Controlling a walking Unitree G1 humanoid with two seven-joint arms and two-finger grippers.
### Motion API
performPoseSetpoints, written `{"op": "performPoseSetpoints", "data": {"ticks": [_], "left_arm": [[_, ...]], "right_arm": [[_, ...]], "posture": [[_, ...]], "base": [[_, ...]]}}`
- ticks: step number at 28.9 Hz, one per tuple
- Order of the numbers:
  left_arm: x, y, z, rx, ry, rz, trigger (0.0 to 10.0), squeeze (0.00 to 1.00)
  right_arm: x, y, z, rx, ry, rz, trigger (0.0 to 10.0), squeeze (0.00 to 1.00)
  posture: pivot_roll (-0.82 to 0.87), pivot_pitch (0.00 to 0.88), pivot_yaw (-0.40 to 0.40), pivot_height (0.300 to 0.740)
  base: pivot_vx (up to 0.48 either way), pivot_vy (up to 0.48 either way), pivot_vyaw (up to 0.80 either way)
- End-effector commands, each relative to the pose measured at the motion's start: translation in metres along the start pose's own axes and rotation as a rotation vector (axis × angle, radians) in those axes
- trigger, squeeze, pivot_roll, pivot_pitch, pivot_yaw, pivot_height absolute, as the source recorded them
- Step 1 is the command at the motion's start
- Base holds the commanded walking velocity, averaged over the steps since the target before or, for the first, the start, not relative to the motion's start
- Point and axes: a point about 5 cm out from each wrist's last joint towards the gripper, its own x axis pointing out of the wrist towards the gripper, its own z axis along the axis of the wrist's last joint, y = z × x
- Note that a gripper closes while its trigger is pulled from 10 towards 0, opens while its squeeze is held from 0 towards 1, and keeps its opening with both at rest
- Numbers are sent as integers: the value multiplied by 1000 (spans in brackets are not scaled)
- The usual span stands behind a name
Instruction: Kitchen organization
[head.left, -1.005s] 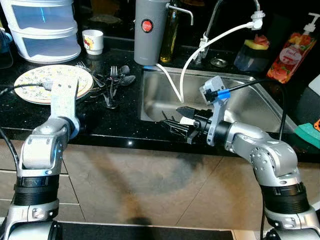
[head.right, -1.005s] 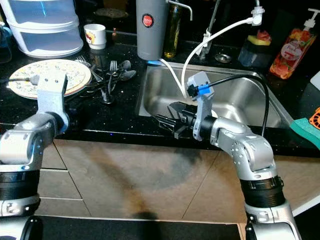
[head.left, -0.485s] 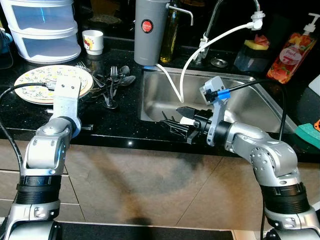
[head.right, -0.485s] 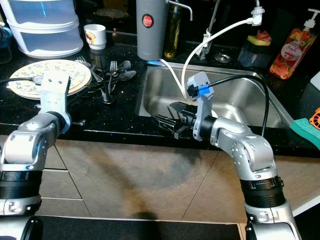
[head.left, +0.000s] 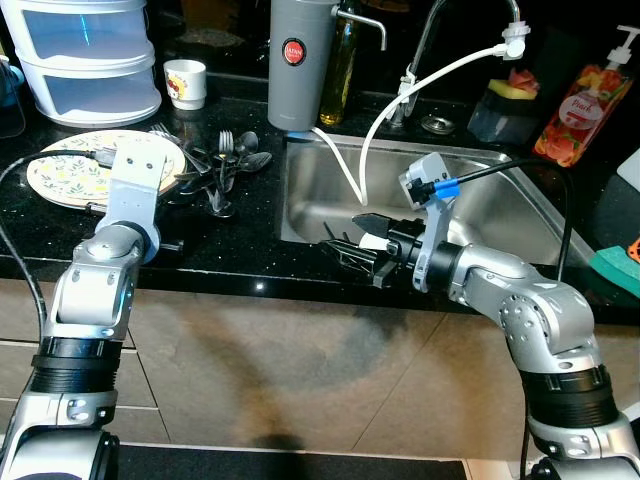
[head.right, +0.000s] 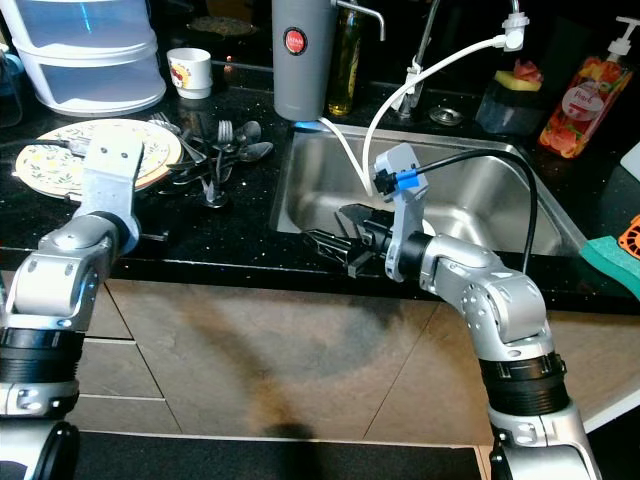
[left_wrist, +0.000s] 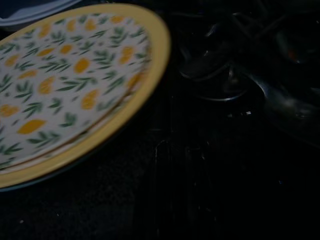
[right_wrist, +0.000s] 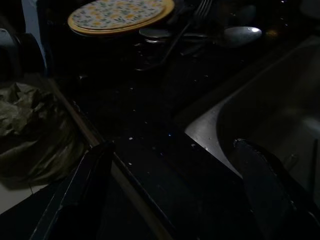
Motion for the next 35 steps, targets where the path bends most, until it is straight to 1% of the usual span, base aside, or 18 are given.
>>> {"op": "performPoseSetpoints", "data": {"ticks": [1, 4, 5, 7, 8, 10, 12, 13, 16, 21, 26, 27, 29, 30, 31, 32, 33, 35], "left_arm": [[1, 0, 7, -6, -36, 1, 0, 0], [1, -1, 8, -3, -43, 3, 0, 0], [-1, -2, 14, 30, -87, 15, 0, 0], [-7, -5, 35, 101, -232, 80, 10000, 0], [-9, -4, 43, 111, -282, 112, 10000, 0], [-9, -4, 43, 111, -282, 112, 10000, 0], [-13, 0, 57, 104, -361, 147, 10000, 0], [-13, 0, 57, 104, -361, 147, 10000, 0], [-16, 4, 70, 103, -431, 159, 10000, 0], [-15, 4, 78, 101, -464, 154, 10000, 0], [-14, -8, 81, 109, -498, 92, 10000, 0], [-15, -18, 80, 112, -511, 10, 10000, 0], [-25, -43, 79, 92, -547, -222, 10000, 0], [-25, -43, 79, 92, -547, -222, 10000, 0], [-38, -61, 78, 74, -587, -410, 10000, 0], [-38, -61, 78, 74, -587, -410, 10000, 0], [-55, -75, 78, 39, -634, -603, 10000, 0], [-72, -84, 77, -14, -665, -783, 10000, 0]], "right_arm": [[-1, -1, 0, -7, 2, -8, 10000, 0], [-2, -1, 0, -7, 3, -8, 10000, 0], [-2, -2, 0, -8, 3, -9, 10000, 0], [-1, -2, 1, -11, 3, -8, 10000, 0], [-1, -2, 2, -11, 2, -8, 10000, 0], [-1, -2, 2, -11, 2, -8, 10000, 0], [0, -2, 2, -11, 0, -7, 10000, 0], [0, -2, 2, -11, 0, -7, 10000, 0], [0, -2, 1, -9, 0, -9, 10000, 0], [0, -2, 2, -7, -3, -13, 10000, 0], [0, -3, 3, -11, -17, -26, 10000, 0], [0, -3, 6, -3, -46, -36, 10000, 0], [0, -1, 18, 68, -159, -11, 10000, 0], [0, -1, 18, 68, -159, -11, 10000, 0], [-3, 4, 31, 136, -262, 50, 10000, 0], [-3, 4, 31, 136, -262, 50, 10000, 0], [-10, 10, 43, 202, -378, 130, 10000, 0], [-16, 12, 52, 256, -471, 188, 10000, 0]], "posture": [[52, 0, -81, 740], [52, 0, -81, 740], [53, 0, -83, 740], [54, 0, -83, 740], [54, 0, -83, 740], [54, 0, -83, 740], [55, 0, -86, 740], [55, 0, -86, 740], [55, 0, -86, 740], [51, 0, -83, 740], [47, 0, -81, 740], [44, 0, -81, 740], [44, 0, -81, 740], [44, 0, -81, 740], [44, 0, -81, 740], [44, 0, -81, 740], [40, 0, -82, 740], [37, 0, -83, 740]], "base": [[0, 0, 0], [0, 0, 0], [0, 0, 0], [0, 0, 0], [0, 0, 0], [0, 0, 0], [0, 0, 0], [0, 0, 0], [0, 0, 0], [0, 0, 0], [0, 0, 0], [0, 0, 0], [0, 0, 0], [0, 0, 0], [0, 0, 0], [0, 0, 0], [0, 0, 0], [0, 0, 0]]}}
